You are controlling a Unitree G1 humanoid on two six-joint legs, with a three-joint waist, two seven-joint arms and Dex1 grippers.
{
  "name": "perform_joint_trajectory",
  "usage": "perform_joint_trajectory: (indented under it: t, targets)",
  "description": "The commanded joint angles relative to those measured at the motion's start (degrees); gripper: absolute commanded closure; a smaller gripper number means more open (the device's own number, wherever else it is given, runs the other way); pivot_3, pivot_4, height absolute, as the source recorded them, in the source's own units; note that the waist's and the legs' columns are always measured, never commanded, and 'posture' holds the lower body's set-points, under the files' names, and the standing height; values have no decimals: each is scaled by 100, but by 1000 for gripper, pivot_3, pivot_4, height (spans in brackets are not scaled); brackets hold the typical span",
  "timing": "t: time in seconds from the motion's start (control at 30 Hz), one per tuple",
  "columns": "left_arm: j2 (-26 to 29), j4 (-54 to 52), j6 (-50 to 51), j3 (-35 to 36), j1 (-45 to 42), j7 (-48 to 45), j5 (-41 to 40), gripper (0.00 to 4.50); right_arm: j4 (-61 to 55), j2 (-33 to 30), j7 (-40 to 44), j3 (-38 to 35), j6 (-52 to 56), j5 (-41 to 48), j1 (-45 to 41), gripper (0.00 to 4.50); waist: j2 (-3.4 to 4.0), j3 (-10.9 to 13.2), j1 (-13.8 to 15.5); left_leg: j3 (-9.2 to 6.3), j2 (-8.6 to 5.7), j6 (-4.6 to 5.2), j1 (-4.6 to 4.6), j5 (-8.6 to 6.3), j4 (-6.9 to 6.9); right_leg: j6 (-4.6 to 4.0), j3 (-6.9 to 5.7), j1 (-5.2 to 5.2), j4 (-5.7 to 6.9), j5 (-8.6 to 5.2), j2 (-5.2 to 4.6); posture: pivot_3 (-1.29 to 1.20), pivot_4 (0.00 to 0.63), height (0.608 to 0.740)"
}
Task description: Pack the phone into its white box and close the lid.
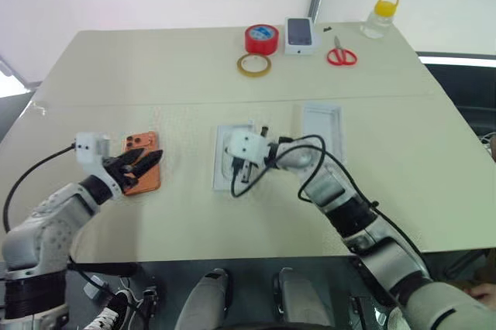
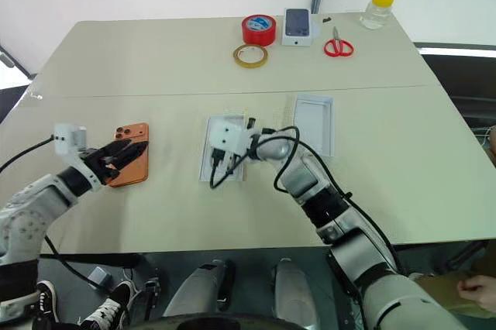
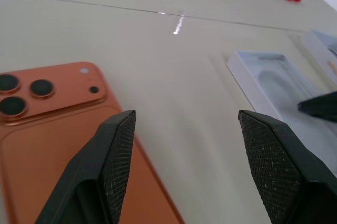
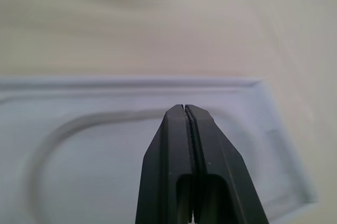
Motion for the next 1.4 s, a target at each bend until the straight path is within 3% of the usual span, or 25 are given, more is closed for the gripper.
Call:
perform_joint_trajectory:
  t: [0.03, 0.27, 0.53, 0.8, 1.4]
  targets:
    - [317, 428, 113, 530, -152, 67, -70, 1230, 260, 420, -190, -81, -320, 135, -434, 4469, 0, 0, -61, -1, 1, -2, 0, 1, -2, -1, 0, 0, 0, 1, 1, 0, 150, 740]
    - [413, 1246, 868, 1041, -584, 727, -318, 1230, 1666, 1508, -508, 142, -859, 20, -1130, 4469, -2, -1, -58, -1, 0, -10, 2, 6, -2, -2, 0, -18, 0, 2, 1, 0, 150, 740]
    - [461, 1700, 1731, 859, -657, 427, -488, 1230, 3370, 2508, -460, 518, -951, -266, -1742, 4469, -8, -4, -59, -2, 0, -28, 3, 17, -2, -2, 0, -22, 6, 2, 2, 0, 150, 740]
    - [338, 1841, 1821, 246, -807, 33, -156, 1230, 4212, 2755, -775, 721, -841, -613, -1848, 4469, -4, -10, -52, -7, -4, -33, 8, 19, -3, -2, -1, -18, 9, 2, 0, 0, 150, 740]
    - [260, 2208, 1971, -806, -1380, -1012, 384, 1230, 4110, 2600, -798, 751, -817, -672, -1688, 4469, 3, -21, -39, -12, -11, -32, 18, 19, -3, -2, -3, -5, 8, 2, -4, 0, 150, 740]
